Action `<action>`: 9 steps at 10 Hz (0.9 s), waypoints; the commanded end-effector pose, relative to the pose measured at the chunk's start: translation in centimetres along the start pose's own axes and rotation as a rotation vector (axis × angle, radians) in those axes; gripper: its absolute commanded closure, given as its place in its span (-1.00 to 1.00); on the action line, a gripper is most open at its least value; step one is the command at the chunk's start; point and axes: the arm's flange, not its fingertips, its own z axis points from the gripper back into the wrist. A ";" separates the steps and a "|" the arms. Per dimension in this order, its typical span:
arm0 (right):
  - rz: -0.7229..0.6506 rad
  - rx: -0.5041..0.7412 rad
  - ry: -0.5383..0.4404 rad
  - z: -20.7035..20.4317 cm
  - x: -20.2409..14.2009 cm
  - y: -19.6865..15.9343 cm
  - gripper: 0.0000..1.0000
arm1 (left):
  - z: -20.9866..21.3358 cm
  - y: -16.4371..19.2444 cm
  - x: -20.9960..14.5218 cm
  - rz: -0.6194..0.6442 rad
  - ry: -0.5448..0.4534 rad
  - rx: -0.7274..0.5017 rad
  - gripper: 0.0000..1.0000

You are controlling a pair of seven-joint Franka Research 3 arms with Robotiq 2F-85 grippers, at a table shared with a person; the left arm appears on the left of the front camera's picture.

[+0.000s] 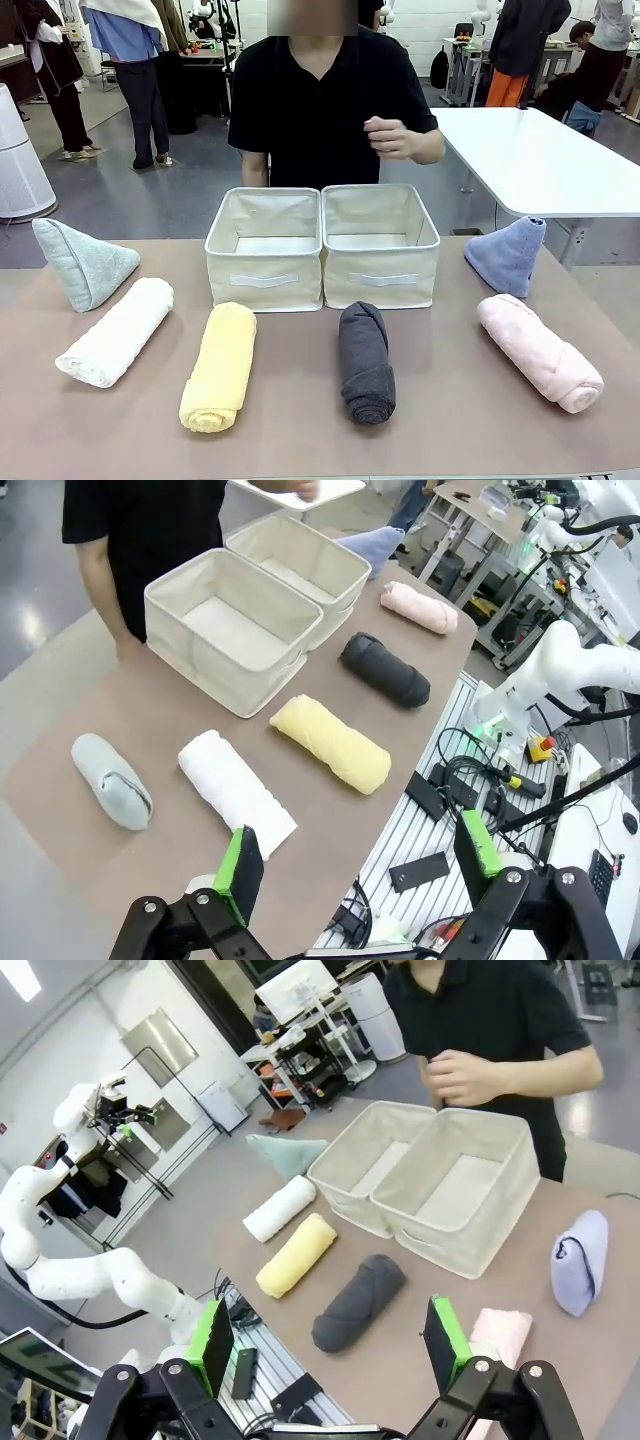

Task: Sort the towels based on their folding style.
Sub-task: Pick up one triangle-folded towel and place it in the left Fabric basket.

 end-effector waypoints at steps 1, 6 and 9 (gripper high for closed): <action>0.023 -0.082 0.020 -0.4 0.1 0.6 -1.00 | 0.1 0.1 -0.2 -0.008 -0.006 -0.005 -1.00; 0.000 0.000 0.000 0.0 0.0 0.0 -1.00 | 0.1 0.1 -0.2 -0.008 -0.006 -0.005 -1.00; 0.000 0.000 0.000 0.0 0.0 0.0 -1.00 | 0.1 0.1 -0.2 -0.008 -0.006 -0.005 -1.00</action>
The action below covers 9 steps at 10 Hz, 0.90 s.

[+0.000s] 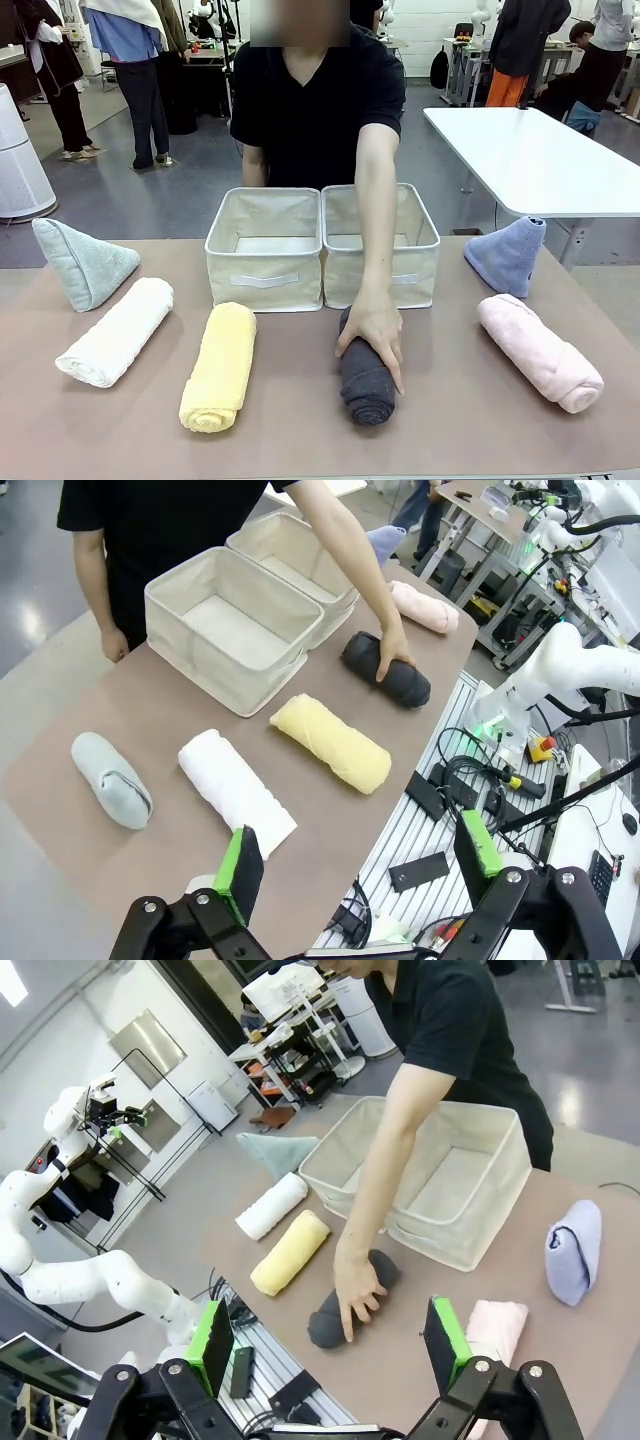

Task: Sort the towels based on their folding style.
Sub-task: Pick up one triangle-folded towel and place it in the left Fabric basket.

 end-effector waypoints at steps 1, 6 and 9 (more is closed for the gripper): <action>0.015 0.018 -0.008 -0.1 0.2 -0.1 -1.00 | 0.1 0.1 -0.1 -0.010 -0.005 -0.005 -1.00; 0.015 0.018 -0.008 -0.1 0.2 -0.1 -1.00 | -6.8 8.7 7.7 0.181 0.297 0.334 -1.00; 0.015 0.018 -0.008 -0.1 0.2 -0.1 -1.00 | -13.1 15.8 6.8 0.322 0.529 0.422 -1.00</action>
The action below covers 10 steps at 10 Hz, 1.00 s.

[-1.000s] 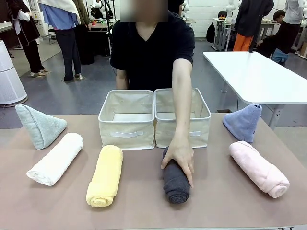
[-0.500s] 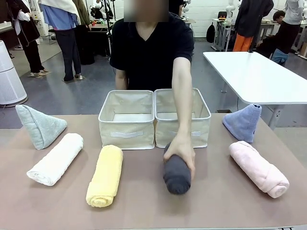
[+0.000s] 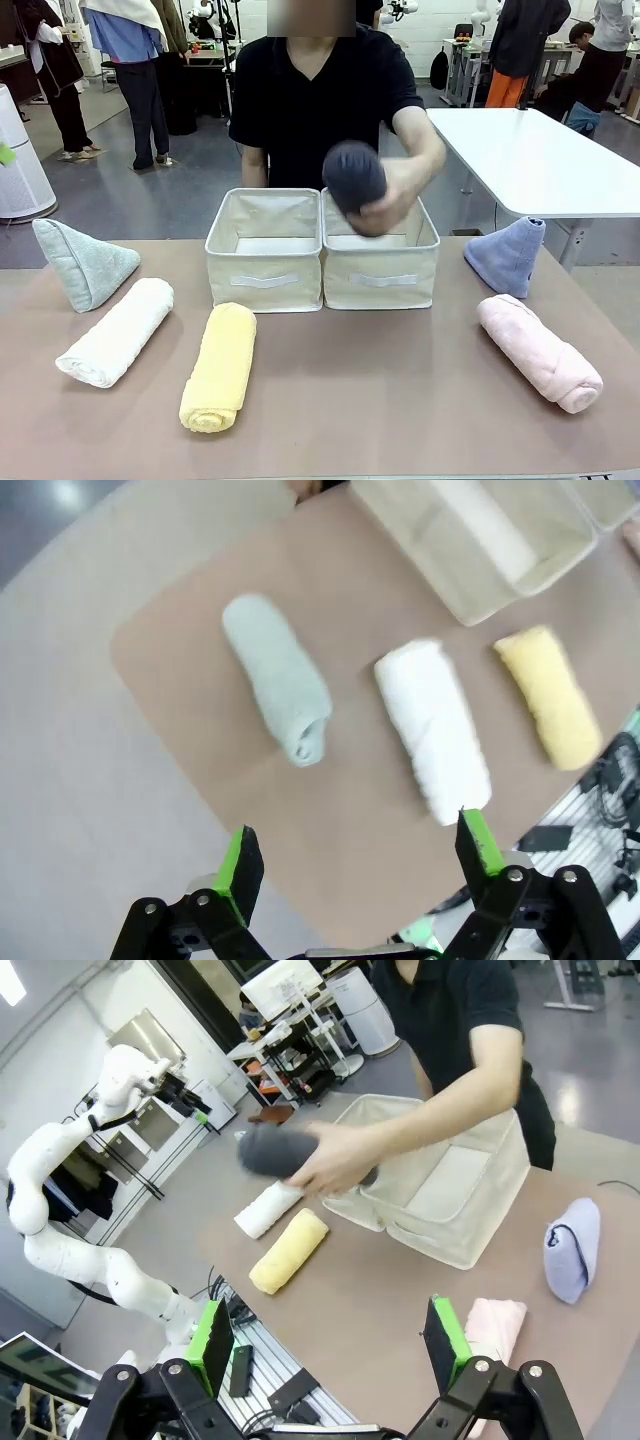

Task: Sort the towels based on their folding style.
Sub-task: Pick up one triangle-folded towel and place it in the left Fabric basket.

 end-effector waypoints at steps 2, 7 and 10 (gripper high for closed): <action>0.016 0.022 -0.012 -0.1 0.2 -0.1 -1.00 | -4.4 2.1 1.7 0.085 0.195 -0.025 -1.00; 0.016 0.022 -0.012 -0.1 0.2 -0.1 -1.00 | -9.8 1.1 3.2 0.086 0.292 0.036 -1.00; 0.016 0.022 -0.012 -0.1 0.2 -0.1 -1.00 | -12.1 1.6 3.3 0.075 0.318 0.071 -1.00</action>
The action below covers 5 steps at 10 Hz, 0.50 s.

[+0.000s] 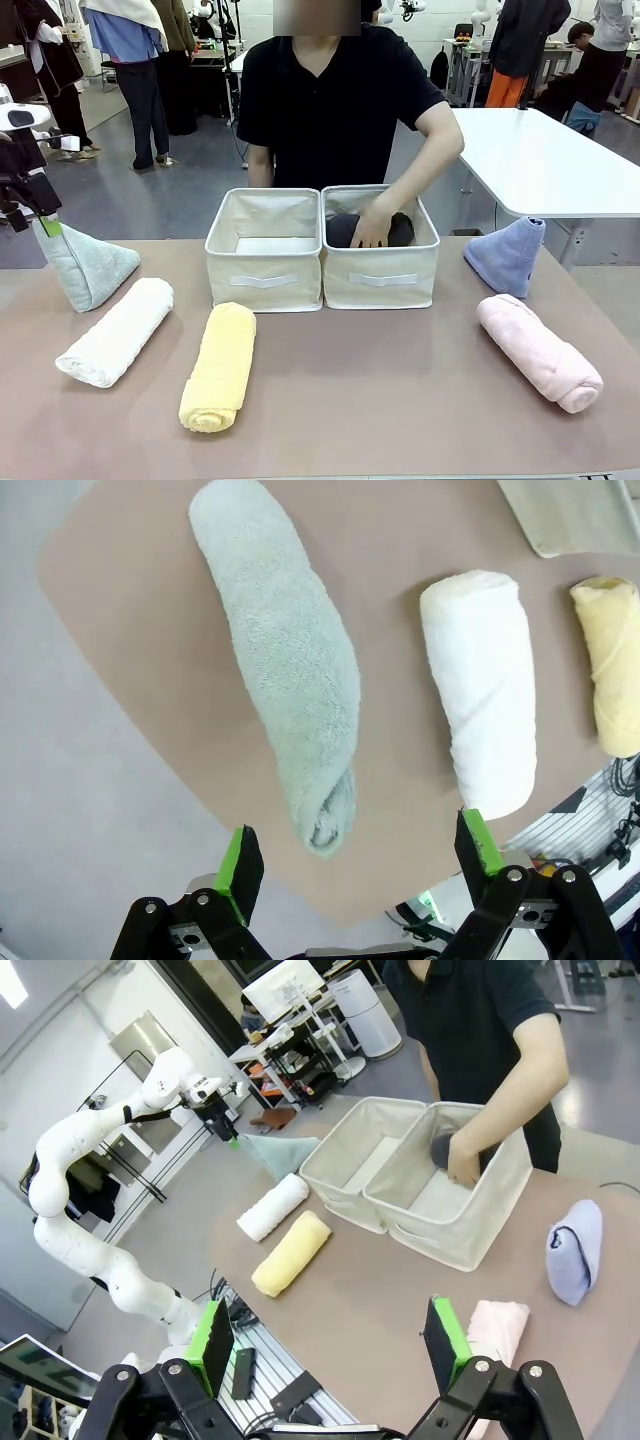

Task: Sort the towels based on their folding style.
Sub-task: Pick up one triangle-folded towel and place it in the left Fabric basket.

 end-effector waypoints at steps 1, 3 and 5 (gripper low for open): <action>0.020 0.016 -0.006 -0.1 0.1 -0.1 -1.00 | -1.4 0.5 1.1 0.000 0.006 0.059 -1.00; 0.020 0.016 -0.006 -0.1 0.1 -0.1 -1.00 | -2.7 1.3 1.8 -0.027 -0.034 0.063 -1.00; 0.020 0.016 -0.006 -0.1 0.1 -0.1 -1.00 | -4.1 1.5 2.2 -0.035 -0.040 0.068 -1.00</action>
